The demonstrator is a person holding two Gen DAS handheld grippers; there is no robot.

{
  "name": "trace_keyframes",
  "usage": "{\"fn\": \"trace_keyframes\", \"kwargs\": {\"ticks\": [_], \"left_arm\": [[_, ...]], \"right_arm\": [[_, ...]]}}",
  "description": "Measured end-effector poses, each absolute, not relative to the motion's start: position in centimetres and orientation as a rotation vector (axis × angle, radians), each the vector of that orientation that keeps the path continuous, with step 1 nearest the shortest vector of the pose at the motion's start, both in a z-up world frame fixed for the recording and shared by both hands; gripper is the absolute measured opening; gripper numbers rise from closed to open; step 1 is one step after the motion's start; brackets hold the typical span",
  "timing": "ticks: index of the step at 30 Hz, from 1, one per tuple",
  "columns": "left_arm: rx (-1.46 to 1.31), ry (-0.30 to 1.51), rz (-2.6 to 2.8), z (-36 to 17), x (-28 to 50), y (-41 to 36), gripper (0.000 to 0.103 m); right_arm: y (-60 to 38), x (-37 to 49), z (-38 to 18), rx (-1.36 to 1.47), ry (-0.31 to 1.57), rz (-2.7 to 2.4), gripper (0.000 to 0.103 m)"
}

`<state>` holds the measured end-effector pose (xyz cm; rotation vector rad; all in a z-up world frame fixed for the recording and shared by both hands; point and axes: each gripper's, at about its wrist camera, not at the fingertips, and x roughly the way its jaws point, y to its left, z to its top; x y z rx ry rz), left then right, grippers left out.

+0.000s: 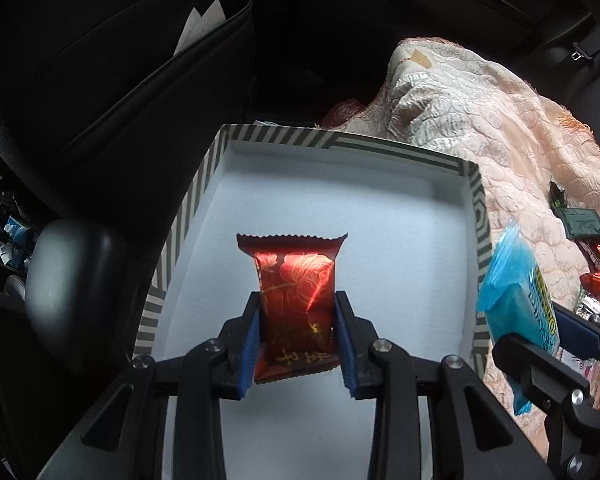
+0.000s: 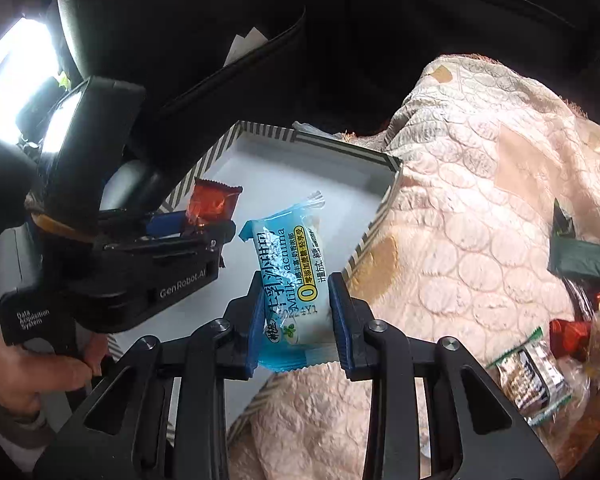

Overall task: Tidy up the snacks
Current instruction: 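Carry the red cake and blue bar into the white tray with both grippers, then open both grippers to release the snacks in the tray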

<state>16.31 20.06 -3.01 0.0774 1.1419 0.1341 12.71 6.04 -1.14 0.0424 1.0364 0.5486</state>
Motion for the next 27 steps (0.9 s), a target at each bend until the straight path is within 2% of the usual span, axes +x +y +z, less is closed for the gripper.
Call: {"fn": "trace_keyframes", "kwargs": {"ticks": [7, 18, 20, 21, 22, 27], "left_arm": [[0.057, 1.163, 0.141, -4.7, 18.2, 21.3, 0.036], [0.086, 1.164, 0.150, -6.1, 19.2, 21.8, 0.039], [0.096, 1.160, 0.159, -6.2, 19.2, 21.9, 0.048], [0.100, 1.159, 0.163, -6.3, 19.2, 21.9, 0.066], [0.099, 1.156, 0.166, -6.3, 19.2, 21.9, 0.078], [0.081, 1.148, 0.148, -6.2, 18.6, 22.2, 0.088]], "right_arm": [[9.3, 16.8, -2.6, 0.010, 1.074, 0.507, 0.029], [9.7, 18.5, -5.1, 0.012, 1.135, 0.480, 0.029], [9.7, 18.5, -5.2, 0.026, 1.143, 0.487, 0.029], [9.7, 18.4, -5.2, 0.030, 1.143, 0.490, 0.030], [9.8, 18.3, -5.2, 0.034, 1.143, 0.498, 0.030], [8.8, 17.5, -4.7, 0.057, 1.117, 0.490, 0.035]]}}
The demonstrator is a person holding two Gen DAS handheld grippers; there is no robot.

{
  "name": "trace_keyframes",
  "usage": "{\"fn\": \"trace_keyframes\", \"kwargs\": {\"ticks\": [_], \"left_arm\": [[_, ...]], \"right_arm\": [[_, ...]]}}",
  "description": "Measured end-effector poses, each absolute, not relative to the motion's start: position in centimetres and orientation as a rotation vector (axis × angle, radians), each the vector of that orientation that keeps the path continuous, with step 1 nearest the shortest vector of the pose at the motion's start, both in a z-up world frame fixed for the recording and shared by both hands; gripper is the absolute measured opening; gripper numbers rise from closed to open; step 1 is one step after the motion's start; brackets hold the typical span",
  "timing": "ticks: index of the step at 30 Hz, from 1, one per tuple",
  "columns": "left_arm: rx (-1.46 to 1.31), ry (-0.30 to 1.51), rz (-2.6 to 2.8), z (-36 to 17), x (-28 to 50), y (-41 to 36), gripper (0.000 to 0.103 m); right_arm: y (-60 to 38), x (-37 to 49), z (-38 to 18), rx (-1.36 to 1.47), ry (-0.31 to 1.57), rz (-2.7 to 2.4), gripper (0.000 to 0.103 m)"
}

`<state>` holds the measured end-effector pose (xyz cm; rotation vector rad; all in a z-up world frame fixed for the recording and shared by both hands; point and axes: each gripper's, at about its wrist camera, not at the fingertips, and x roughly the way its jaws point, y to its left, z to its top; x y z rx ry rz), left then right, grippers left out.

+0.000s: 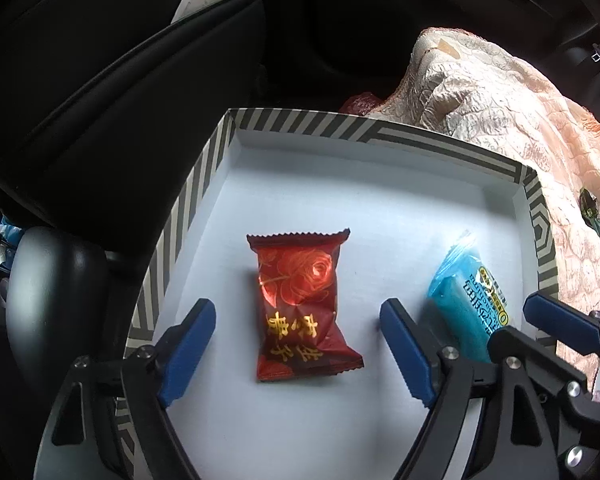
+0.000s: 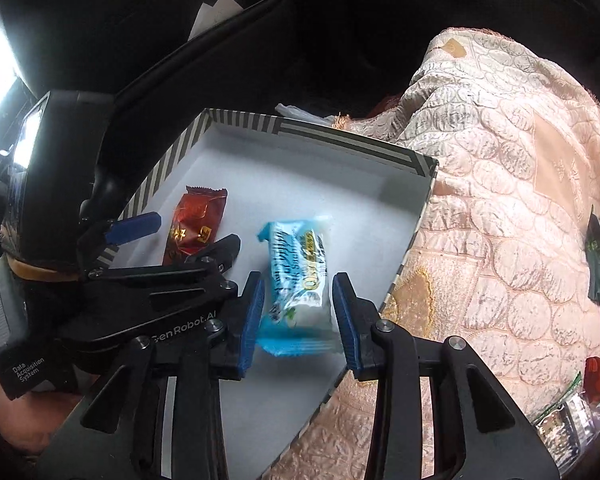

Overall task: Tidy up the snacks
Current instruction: 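Open both grippers to release the snacks in the tray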

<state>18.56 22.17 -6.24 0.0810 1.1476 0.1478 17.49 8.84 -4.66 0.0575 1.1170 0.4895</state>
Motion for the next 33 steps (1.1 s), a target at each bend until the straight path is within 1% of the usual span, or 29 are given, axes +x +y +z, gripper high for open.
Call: {"fn": "trace_keyframes", "kwargs": {"ticks": [3, 7, 15, 25, 33], "left_arm": [[0.079, 1.128, 0.148, -5.7, 18.1, 22.0, 0.088], [0.075, 1.072, 0.144, -4.0, 16.8, 21.6, 0.088], [0.070, 1.012, 0.045, -1.4, 13.7, 17.6, 0.092], [0.113, 1.013, -0.105, -1.2, 9.9, 10.6, 0.093], [0.128, 1.022, -0.171, -1.6, 8.3, 6.9, 0.093]], "right_arm": [[8.0, 17.2, -4.3, 0.100, 1.115, 0.484, 0.036], [7.2, 16.1, -3.0, 0.090, 1.076, 0.474, 0.036], [2.2, 12.7, -1.6, 0.128, 1.044, 0.395, 0.036], [-6.0, 7.9, -2.1, 0.153, 1.069, 0.266, 0.036], [-11.3, 4.8, -2.5, 0.175, 1.089, 0.175, 0.036]]}}
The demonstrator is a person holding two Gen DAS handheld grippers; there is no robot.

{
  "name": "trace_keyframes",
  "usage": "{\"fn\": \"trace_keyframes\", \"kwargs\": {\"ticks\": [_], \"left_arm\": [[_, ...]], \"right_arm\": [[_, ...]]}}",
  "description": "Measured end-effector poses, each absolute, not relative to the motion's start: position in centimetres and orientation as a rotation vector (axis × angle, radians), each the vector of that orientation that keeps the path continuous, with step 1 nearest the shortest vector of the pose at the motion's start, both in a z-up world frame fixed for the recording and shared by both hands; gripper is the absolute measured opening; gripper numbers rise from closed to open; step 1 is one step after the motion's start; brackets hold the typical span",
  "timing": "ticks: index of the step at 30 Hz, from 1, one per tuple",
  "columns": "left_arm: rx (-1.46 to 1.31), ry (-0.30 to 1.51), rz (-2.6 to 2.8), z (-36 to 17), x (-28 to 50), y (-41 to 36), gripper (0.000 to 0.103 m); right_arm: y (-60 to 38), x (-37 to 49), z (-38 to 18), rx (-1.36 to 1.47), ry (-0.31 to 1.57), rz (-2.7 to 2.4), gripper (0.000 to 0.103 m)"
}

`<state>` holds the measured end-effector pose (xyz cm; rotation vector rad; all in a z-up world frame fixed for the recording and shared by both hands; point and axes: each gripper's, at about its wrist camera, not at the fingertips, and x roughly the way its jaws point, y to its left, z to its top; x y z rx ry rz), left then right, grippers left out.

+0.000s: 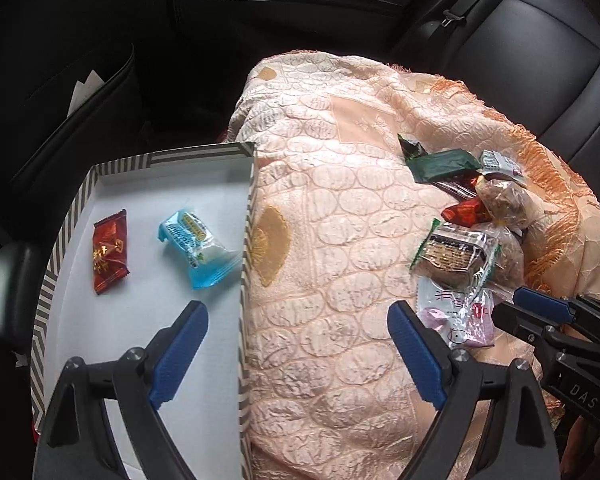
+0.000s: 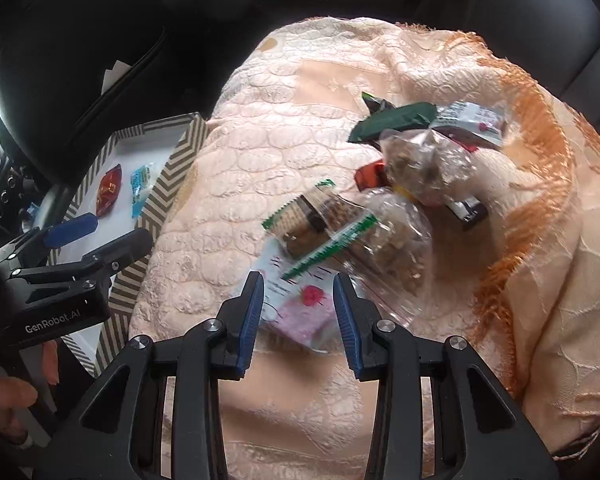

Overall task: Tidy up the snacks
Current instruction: 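Open both grippers to release the snacks in the tray, then move both grippers back over the remaining snacks on the blanket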

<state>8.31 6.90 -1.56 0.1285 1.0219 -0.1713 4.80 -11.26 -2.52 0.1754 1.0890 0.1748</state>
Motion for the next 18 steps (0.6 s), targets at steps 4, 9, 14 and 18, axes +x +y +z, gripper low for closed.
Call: {"fn": "trace_keyframes", "kwargs": {"ticks": [4, 9, 14, 18], "left_arm": [[0.141, 1.025, -0.195, -1.7, 8.0, 5.3, 0.093], [0.146, 1.052, -0.219, -2.3, 8.2, 3.6, 0.093], [0.095, 1.099, -0.222, -2.8, 9.2, 2.4, 0.093], [0.091, 1.099, -0.215, -2.7, 9.8, 1.0, 0.093]], "right_arm": [[-13.3, 3.5, -3.1, 0.192, 1.101, 0.146, 0.036], [-15.0, 2.8, -3.8, 0.239, 1.116, 0.123, 0.036], [-15.5, 2.7, -3.6, 0.240, 1.102, 0.122, 0.036], [-16.0, 2.4, -3.8, 0.256, 1.103, 0.121, 0.036]]}}
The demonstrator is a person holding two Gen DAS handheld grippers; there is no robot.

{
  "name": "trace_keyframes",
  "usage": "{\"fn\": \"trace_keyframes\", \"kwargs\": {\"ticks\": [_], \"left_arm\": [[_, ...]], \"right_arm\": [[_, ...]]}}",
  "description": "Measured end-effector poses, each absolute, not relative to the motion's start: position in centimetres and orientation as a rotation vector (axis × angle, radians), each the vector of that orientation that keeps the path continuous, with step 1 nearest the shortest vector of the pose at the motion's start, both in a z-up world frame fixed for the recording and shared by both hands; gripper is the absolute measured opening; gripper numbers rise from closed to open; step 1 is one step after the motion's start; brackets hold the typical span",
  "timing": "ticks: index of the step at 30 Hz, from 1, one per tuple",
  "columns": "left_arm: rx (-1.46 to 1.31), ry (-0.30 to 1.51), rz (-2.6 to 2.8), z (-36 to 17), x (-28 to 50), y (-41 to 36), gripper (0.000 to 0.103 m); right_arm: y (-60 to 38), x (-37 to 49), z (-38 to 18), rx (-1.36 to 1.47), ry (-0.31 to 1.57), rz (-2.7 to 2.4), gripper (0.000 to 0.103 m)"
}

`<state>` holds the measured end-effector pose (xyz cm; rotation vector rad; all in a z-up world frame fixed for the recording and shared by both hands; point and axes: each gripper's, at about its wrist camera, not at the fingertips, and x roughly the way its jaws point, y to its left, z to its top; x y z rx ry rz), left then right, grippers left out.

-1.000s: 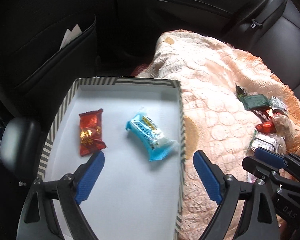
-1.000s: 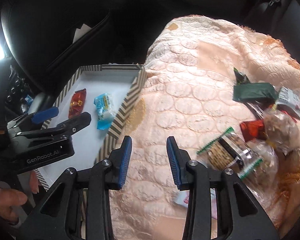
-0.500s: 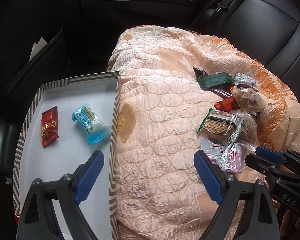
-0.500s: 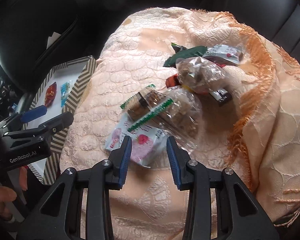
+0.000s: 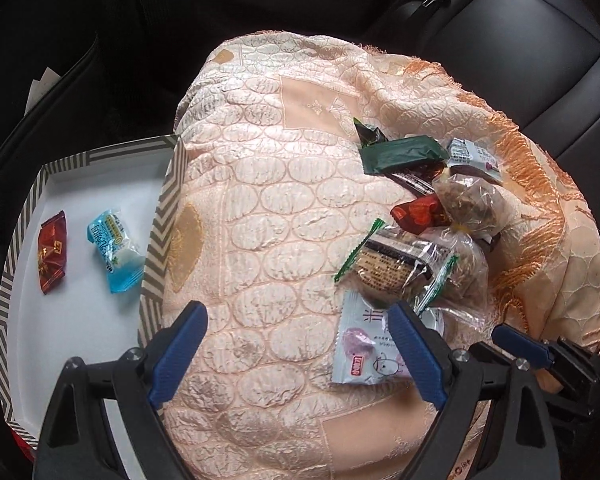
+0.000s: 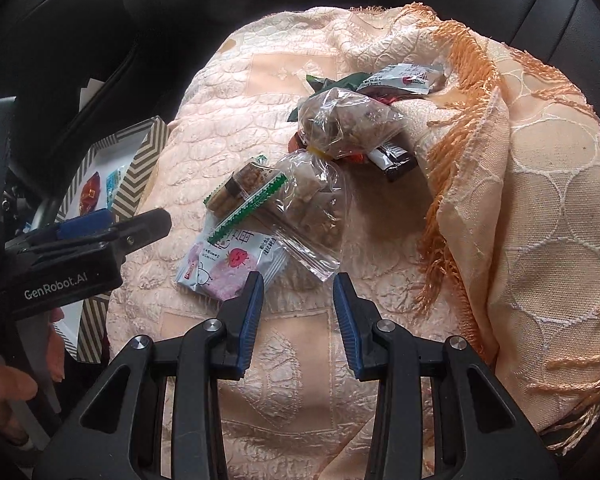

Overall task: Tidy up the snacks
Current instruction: 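Move both grippers back over the remaining snacks on the blanket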

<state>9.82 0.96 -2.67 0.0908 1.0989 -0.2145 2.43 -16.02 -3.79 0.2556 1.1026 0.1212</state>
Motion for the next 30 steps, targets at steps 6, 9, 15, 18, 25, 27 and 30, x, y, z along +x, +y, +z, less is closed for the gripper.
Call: {"fn": "trace_keyframes", "kwargs": {"ticks": [6, 9, 15, 18, 25, 27, 30], "left_arm": [[0.057, 1.113, -0.194, -2.9, 11.2, -0.7, 0.093], [0.029, 1.130, -0.182, -3.3, 11.9, -1.3, 0.093], [-0.092, 1.196, -0.180, -4.3, 13.4, -1.7, 0.093], [-0.155, 1.224, -0.172, -4.6, 14.1, -1.9, 0.093], [-0.231, 1.296, -0.170, -5.8, 14.4, -2.6, 0.093], [-0.234, 1.312, -0.172, -6.1, 14.4, -2.9, 0.093], [-0.261, 1.331, -0.170, -6.6, 14.5, -2.9, 0.093]], "right_arm": [[-16.9, 2.3, -3.9, 0.278, 1.100, 0.116, 0.036], [-17.3, 2.3, -3.8, 0.286, 1.093, 0.116, 0.036], [-18.2, 2.0, -3.7, 0.315, 1.089, 0.114, 0.036], [-18.6, 2.0, -4.1, 0.333, 1.097, 0.116, 0.036], [-18.9, 1.9, -4.4, 0.350, 1.100, 0.128, 0.036], [-18.9, 1.8, -4.4, 0.354, 1.100, 0.130, 0.036], [-19.3, 1.7, -4.4, 0.363, 1.100, 0.130, 0.036]]}}
